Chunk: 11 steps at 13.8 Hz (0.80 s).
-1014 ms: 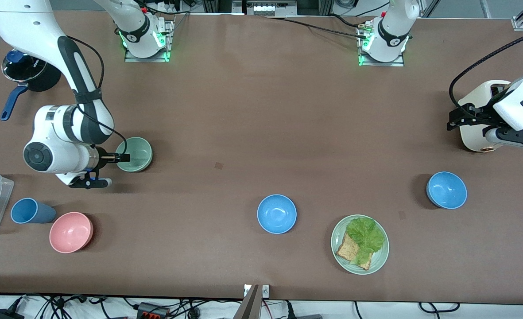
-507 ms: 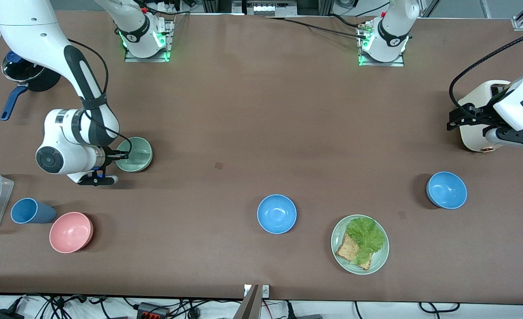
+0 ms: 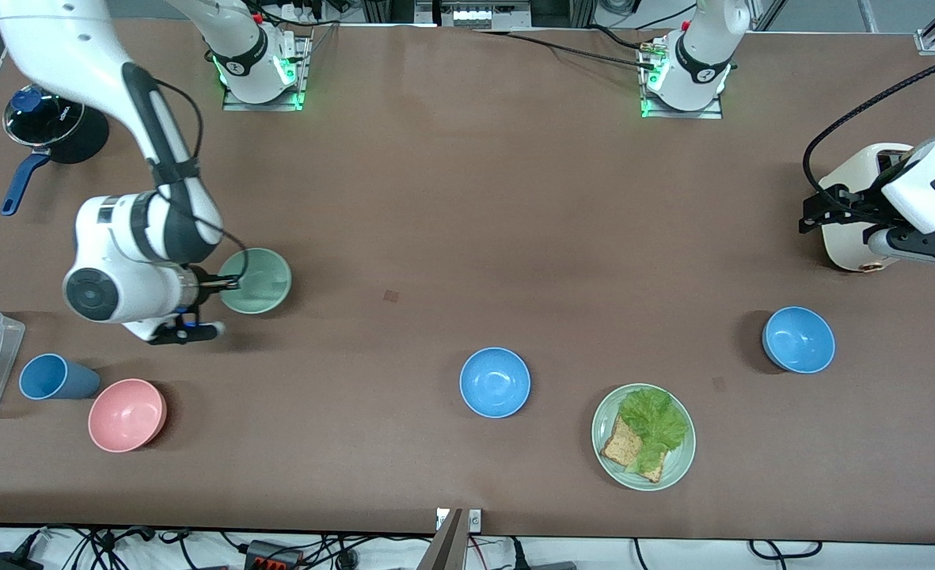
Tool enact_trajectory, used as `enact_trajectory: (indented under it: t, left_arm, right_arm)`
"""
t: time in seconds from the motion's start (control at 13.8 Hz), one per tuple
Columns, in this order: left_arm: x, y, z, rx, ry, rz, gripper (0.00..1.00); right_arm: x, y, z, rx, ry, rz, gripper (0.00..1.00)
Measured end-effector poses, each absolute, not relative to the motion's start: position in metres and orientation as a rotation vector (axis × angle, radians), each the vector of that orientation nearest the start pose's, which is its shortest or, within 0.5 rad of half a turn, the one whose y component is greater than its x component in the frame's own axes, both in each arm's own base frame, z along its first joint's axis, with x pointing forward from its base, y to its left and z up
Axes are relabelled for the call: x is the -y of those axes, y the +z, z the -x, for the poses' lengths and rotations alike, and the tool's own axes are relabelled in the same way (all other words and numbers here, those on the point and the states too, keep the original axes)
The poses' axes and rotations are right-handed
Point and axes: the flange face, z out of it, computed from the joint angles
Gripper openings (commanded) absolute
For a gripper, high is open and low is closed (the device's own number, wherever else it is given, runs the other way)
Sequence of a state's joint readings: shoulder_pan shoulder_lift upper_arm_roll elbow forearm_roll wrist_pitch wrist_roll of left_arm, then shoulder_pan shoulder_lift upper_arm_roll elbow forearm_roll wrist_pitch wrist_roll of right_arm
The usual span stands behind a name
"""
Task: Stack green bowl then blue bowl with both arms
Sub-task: 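Carry the green bowl with the right gripper to the table middle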
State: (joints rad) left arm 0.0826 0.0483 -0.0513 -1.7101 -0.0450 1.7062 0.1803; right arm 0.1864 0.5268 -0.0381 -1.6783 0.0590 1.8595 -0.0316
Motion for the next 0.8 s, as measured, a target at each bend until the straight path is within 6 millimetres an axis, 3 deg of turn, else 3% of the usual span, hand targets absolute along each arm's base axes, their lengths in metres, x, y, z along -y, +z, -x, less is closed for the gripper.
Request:
enact_trajectory:
  t: [0.14,0.29,0.65,0.8]
  left_arm:
    - [-0.014,0.543,-0.572,-0.226,0.075,3.185,1.0]
    - [-0.014,0.543,-0.572,-0.226,0.076,3.185,1.0]
    - [-0.014,0.543,-0.572,-0.226,0.076,3.185,1.0]
    - [-0.014,0.543,-0.572,-0.226,0.076,3.185,1.0]
  right_arm:
    - [-0.172,0.29,-0.621,0.311,0.515,3.004,0.0]
    - [-0.246,0.289,-0.597,0.291,0.544,2.955,0.0]
    - [-0.414,0.257,-0.512,0.212,0.521,3.028,0.0]
    - [-0.463,0.237,-0.48,0.187,0.474,3.043,0.0]
